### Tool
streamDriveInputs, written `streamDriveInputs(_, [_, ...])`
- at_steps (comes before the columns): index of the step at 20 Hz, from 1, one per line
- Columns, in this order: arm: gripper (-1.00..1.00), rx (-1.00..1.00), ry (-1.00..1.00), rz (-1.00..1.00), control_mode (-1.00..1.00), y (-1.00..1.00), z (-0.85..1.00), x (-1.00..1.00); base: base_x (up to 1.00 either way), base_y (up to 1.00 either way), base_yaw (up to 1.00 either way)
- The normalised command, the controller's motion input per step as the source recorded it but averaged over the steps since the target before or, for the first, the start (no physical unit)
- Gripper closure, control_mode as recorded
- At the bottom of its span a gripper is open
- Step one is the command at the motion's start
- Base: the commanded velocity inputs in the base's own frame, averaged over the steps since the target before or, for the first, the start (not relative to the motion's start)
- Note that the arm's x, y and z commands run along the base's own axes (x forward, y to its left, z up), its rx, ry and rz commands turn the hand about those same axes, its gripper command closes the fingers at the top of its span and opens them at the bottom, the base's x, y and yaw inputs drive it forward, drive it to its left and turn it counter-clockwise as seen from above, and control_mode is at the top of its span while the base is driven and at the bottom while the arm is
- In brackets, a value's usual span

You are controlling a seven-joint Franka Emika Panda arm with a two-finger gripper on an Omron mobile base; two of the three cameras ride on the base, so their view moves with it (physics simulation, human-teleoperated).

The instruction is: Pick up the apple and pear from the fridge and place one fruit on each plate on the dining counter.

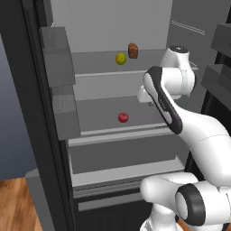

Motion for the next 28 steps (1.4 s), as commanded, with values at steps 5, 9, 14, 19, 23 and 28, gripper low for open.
streamDriveInputs(5, [-1.0, 0.0, -0.01, 0.0, -1.0, 0.08, 0.0, -0.12, 0.0, 0.0, 0.0])
streamDriveInputs(9, [-1.0, 0.0, -0.09, 0.0, -1.0, 0.21, 0.13, -0.16, 0.0, 0.0, 0.0])
streamDriveInputs(14, [-1.0, 0.0, -0.01, 0.0, -1.0, 0.27, -0.65, 0.05, 0.0, 0.0, 0.0])
streamDriveInputs(19, [-1.0, 0.0, -0.08, 0.0, -1.0, 0.24, -0.99, 0.53, 0.0, 0.0, 0.0])
streamDriveInputs(23, [-1.0, 0.0, -0.11, 0.0, -1.0, 0.14, -0.98, 1.0, 0.0, 0.0, 0.0])
streamDriveInputs(28, [-1.0, 0.0, -0.04, 0.0, -1.0, 0.11, -0.39, 0.73, 0.0, 0.0, 0.0])
